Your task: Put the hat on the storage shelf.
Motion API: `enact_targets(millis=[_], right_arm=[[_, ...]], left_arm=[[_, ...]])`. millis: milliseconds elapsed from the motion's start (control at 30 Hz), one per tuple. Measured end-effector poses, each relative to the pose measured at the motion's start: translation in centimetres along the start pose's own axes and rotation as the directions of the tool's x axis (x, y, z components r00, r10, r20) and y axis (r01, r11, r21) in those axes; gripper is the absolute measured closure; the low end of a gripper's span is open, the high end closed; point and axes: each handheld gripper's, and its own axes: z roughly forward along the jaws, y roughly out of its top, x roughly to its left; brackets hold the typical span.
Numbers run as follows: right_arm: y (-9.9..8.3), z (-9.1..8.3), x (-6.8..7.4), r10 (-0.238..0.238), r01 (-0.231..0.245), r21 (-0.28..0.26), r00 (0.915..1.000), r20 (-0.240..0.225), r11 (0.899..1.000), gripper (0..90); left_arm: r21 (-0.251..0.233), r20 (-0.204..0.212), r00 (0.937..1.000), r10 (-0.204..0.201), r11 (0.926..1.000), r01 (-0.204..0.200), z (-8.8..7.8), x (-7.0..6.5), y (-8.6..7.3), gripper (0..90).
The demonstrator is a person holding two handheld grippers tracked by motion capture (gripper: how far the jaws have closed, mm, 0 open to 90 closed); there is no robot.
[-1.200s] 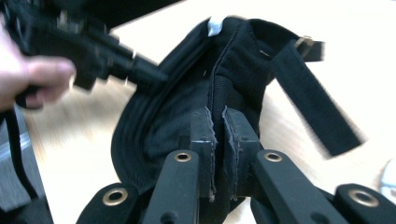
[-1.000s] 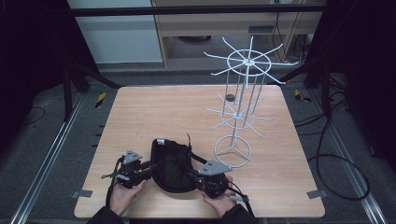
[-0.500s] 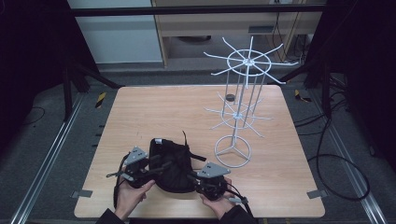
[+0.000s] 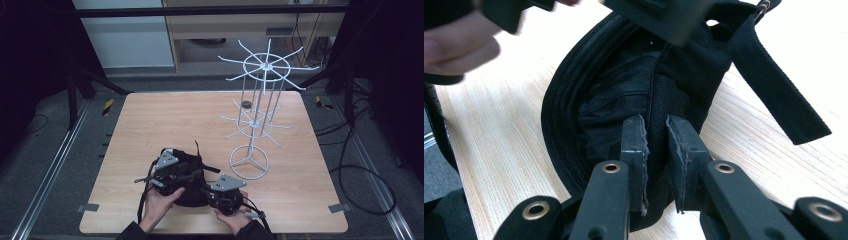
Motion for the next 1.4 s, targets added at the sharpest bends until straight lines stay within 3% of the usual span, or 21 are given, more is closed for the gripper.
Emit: enact_targets(millis=[167,200,300,400,533,567,700,833,867,933,1233,1367,1400], right_arm=[[0.0,0.0,0.1,-0.010,0.010,-0.001,0.9999,-0.011,1.000,79.6],[0.0,0.0,0.1,-0.015,0.015,0.000,0.9998,-0.013,1.000,79.6],[-0.1,0.1,0.1,-0.019,0.019,0.005,0.9997,-0.017,1.000,78.6],[-0.1,0.0,0.2,-0.015,0.015,0.007,0.9994,-0.031,1.000,74.7],[0.0,-0.3,0.1,0.002,-0.001,0.007,0.9975,-0.071,1.000,67.3],[0.1,-1.0,0.0,0.004,-0.005,-0.004,0.9947,-0.102,1.000,62.0],[0.4,-3.0,-0.5,0.011,-0.021,-0.075,0.9919,-0.126,0.997,56.3],[0.8,-4.2,-1.0,0.023,-0.042,-0.130,0.9899,-0.140,0.991,54.5],[1.0,-4.8,-1.3,0.021,-0.039,-0.152,0.9927,-0.119,0.988,54.4],[1.1,-5.1,-1.6,0.026,-0.044,-0.162,0.9932,-0.114,0.986,54.4],[1.0,-4.4,-1.9,0.028,-0.043,-0.139,0.9938,-0.108,0.989,50.1],[1.2,-3.9,-1.7,0.007,-0.024,-0.144,0.9927,-0.121,0.989,48.9],[1.3,-3.7,-1.8,0.002,-0.022,-0.149,0.9907,-0.136,0.989,51.0]], left_arm=[[0.049,-0.008,0.9998,-0.016,0.9986,0.016,1.1,-0.2,-0.1,45.8],[0.076,0.007,0.9996,-0.026,0.9968,0.026,1.5,-0.1,-0.3,53.4],[0.094,0.039,0.9976,-0.057,0.9942,0.054,1.6,0.0,-0.4,66.1],[0.091,0.038,0.9980,-0.051,0.9948,0.047,1.3,-0.2,-0.4,77.6],[0.055,0.048,0.9972,-0.058,0.9970,0.055,0.6,0.0,-0.2,81.8],[0.031,0.058,0.9965,-0.060,0.9978,0.059,-0.1,0.1,0.0,81.9],[-0.010,0.070,0.9960,-0.055,0.9984,0.056,-1.1,0.2,0.4,82.2],[-0.057,0.059,0.9983,-0.002,0.9984,0.005,-2.2,-0.4,1.0,82.4],[-0.079,0.047,0.9986,0.023,0.9967,-0.019,-2.8,-0.8,1.3,82.6],[-0.100,0.046,0.9983,0.035,0.9945,-0.030,-3.3,-0.9,1.6,82.6],[-0.174,0.095,0.9935,0.062,0.9837,-0.044,-5.3,-1.3,2.6,82.7],[-0.188,0.140,0.9860,0.091,0.9800,-0.064,-5.7,-2.1,2.8,82.8],[-0.187,0.157,0.9815,0.110,0.9791,-0.080,-5.7,-2.7,2.8,82.8]])
